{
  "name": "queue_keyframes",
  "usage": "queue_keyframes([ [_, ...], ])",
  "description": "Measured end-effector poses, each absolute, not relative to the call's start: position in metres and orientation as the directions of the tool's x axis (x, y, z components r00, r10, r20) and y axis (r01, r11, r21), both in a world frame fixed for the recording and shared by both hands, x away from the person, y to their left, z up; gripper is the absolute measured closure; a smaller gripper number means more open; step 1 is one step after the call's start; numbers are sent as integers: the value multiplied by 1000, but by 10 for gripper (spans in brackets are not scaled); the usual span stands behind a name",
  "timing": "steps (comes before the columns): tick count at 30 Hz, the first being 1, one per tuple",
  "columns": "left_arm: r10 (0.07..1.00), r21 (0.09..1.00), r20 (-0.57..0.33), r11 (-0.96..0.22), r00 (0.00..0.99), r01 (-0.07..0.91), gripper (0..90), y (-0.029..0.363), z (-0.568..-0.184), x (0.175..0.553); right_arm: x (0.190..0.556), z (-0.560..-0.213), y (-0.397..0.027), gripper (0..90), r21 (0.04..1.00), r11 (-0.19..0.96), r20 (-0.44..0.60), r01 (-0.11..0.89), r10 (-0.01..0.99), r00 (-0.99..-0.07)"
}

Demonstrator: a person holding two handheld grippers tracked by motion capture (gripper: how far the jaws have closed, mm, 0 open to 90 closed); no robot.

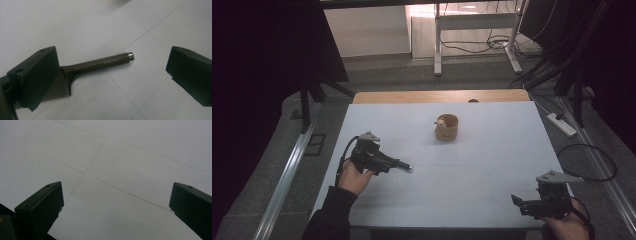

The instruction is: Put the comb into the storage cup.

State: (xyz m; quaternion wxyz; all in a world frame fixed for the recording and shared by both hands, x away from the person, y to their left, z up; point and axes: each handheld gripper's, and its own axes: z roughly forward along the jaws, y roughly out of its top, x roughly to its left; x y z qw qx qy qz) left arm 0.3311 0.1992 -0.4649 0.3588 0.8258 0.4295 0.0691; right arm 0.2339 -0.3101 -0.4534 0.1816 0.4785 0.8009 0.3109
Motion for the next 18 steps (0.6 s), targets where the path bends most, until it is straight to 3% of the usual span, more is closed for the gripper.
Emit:
queue_keyframes([
  [18, 749, 630, -200, -395, 631, 668, 0, 183, -468, 355, 234, -454, -310, 0, 667, 352, 7, 657, 879, -478],
])
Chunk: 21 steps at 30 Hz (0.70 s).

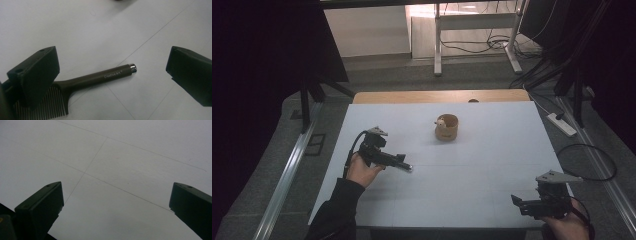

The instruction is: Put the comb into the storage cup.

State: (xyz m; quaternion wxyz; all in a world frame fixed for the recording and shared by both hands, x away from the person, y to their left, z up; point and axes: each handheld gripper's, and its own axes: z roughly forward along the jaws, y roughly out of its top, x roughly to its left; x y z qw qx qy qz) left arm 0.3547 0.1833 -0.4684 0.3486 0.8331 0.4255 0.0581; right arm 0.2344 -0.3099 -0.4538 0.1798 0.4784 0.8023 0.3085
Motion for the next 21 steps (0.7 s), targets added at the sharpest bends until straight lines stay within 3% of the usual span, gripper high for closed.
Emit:
queue_keyframes([
  [21, 738, 602, -164, -450, 654, 659, 29, 159, -474, 374, 235, -454, -309, 1, 659, 358, 1, 661, 879, -477],
])
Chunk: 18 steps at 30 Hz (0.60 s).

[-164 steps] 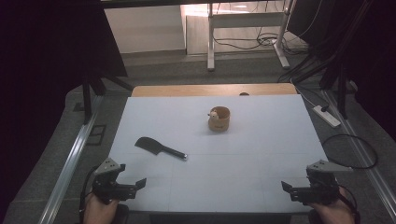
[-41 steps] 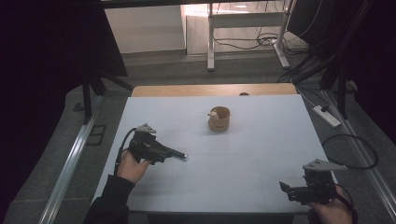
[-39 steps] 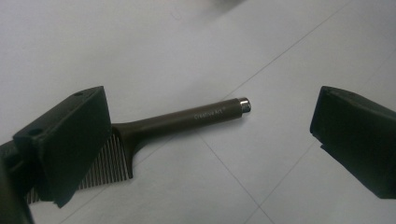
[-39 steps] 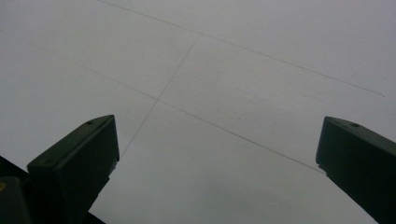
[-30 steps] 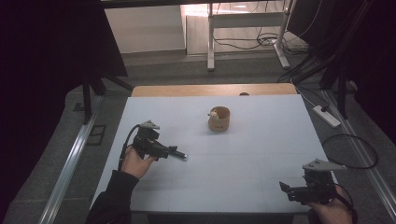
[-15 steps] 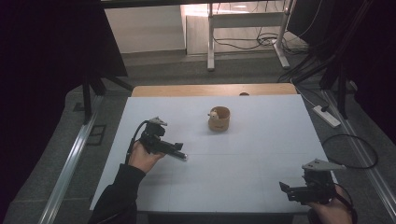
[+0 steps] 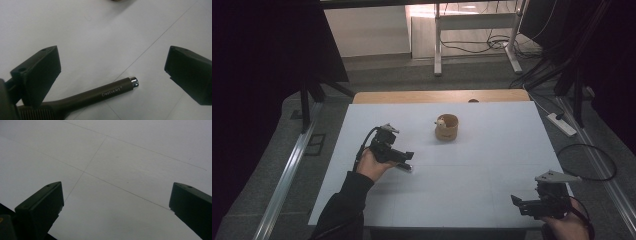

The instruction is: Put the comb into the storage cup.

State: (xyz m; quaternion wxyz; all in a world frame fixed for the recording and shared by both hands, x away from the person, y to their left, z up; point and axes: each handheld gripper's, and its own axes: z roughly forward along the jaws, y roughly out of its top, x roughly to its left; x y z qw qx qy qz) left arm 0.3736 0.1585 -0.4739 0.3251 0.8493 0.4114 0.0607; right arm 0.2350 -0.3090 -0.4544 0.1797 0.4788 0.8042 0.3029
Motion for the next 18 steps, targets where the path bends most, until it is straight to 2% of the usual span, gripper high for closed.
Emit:
queue_keyframes([
  [3, 737, 602, -161, -455, 657, 657, 161, 159, -476, 374, 235, -454, -309, 3, 658, 361, -1, 661, 878, -478],
  [4, 733, 600, -163, -457, 660, 656, 161, 159, -476, 374, 235, -454, -309, 3, 658, 361, -1, 661, 878, -478],
  [5, 725, 596, -180, -457, 665, 660, 292, 160, -478, 374, 235, -454, -309, 3, 658, 362, -2, 661, 878, -479],
  [7, 726, 582, -184, -463, 662, 669, 392, 159, -480, 374, 235, -454, -309, 4, 657, 363, -4, 660, 878, -479],
  [11, 723, 567, -169, -484, 670, 666, 651, 156, -483, 374, 235, -455, -308, 4, 657, 366, -6, 660, 877, -480],
  [14, 714, 578, -175, -483, 678, 658, 798, 157, -483, 373, 235, -455, -308, 5, 655, 367, -6, 660, 877, -481],
  [16, 715, 577, -175, -483, 677, 658, 866, 158, -483, 373, 235, -455, -308, 5, 655, 368, -7, 660, 876, -482],
  [18, 712, 573, -177, -487, 680, 659, 882, 158, -486, 373, 235, -455, -308, 5, 654, 369, -7, 660, 876, -482],
])
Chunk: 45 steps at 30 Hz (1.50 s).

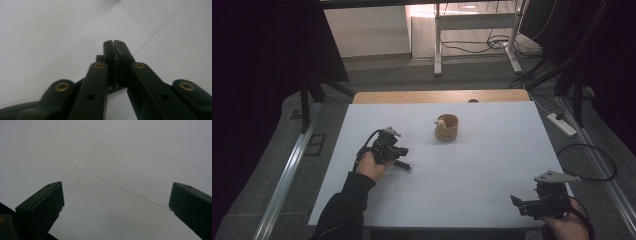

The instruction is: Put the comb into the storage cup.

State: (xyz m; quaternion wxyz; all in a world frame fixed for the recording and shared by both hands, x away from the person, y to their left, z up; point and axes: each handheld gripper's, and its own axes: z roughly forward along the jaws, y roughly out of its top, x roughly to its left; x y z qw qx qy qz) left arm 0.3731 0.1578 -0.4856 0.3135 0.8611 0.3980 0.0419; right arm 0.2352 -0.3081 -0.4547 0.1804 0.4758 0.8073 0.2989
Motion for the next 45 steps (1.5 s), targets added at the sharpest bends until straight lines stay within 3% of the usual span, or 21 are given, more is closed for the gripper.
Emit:
queue_keyframes([
  [28, 705, 493, -185, -536, 684, 685, 883, 149, -513, 376, 236, -455, -307, 12, 643, 384, -16, 662, 871, -490],
  [45, 685, 413, -207, -586, 699, 697, 883, 148, -514, 357, 235, -455, -306, 13, 646, 389, -19, 657, 868, -496],
])
